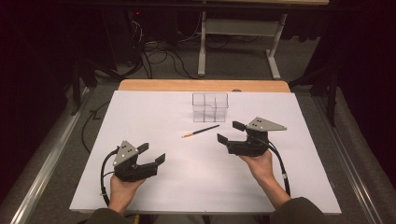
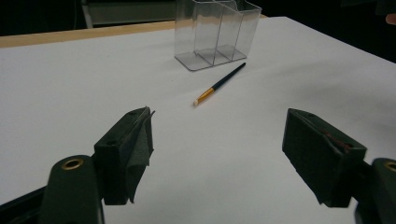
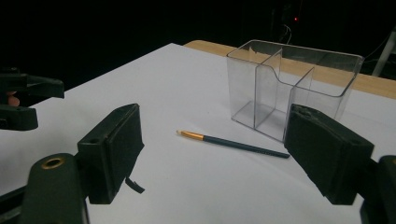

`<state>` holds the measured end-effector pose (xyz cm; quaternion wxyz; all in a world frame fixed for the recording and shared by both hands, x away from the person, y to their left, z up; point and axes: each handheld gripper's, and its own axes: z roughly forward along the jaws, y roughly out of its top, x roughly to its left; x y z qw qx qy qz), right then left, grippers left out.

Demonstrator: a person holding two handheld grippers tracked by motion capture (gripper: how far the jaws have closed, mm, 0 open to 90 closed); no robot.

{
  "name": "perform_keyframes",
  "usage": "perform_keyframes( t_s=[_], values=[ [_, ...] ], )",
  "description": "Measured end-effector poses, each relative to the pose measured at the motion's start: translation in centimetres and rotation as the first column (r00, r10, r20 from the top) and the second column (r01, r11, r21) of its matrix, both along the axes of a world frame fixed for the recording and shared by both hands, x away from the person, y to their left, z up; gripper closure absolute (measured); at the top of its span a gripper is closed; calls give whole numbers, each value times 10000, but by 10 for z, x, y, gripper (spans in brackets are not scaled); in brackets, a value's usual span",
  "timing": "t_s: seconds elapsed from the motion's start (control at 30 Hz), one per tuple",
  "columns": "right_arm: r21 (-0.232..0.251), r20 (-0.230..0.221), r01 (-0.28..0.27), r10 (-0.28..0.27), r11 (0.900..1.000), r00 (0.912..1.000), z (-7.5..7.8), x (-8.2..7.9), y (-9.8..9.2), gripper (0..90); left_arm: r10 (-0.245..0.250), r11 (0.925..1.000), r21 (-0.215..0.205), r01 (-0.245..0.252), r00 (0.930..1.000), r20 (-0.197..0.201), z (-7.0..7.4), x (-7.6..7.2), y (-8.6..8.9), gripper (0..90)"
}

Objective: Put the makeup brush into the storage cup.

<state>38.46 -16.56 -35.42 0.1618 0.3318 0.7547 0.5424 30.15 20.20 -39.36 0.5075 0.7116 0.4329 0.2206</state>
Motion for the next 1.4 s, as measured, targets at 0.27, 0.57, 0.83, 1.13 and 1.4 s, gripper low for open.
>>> perform_keyframes(
  t_s=[0.27,0.57,0.83,1.13,1.4],
  values=[
    [-126,234,-18,21,9999,9997,5,6,7,245,8,10000,9,-8,10000,18,0,-1,0,249],
    [-141,322,-25,29,9999,9995,8,11,12,246,2,10000,-6,-2,10000,37,0,0,0,250],
    [-124,105,27,-25,9999,9999,7,19,16,242,0,10000,-19,0,10000,13,0,1,0,249],
    [-17,59,156,-156,9999,9999,9,28,23,235,-20,10000,-36,20,10000,10,0,1,0,250],
    [305,14,141,-142,9994,9999,12,34,29,224,-1,10000,-40,1,10000,35,0,0,0,250]
  ],
)
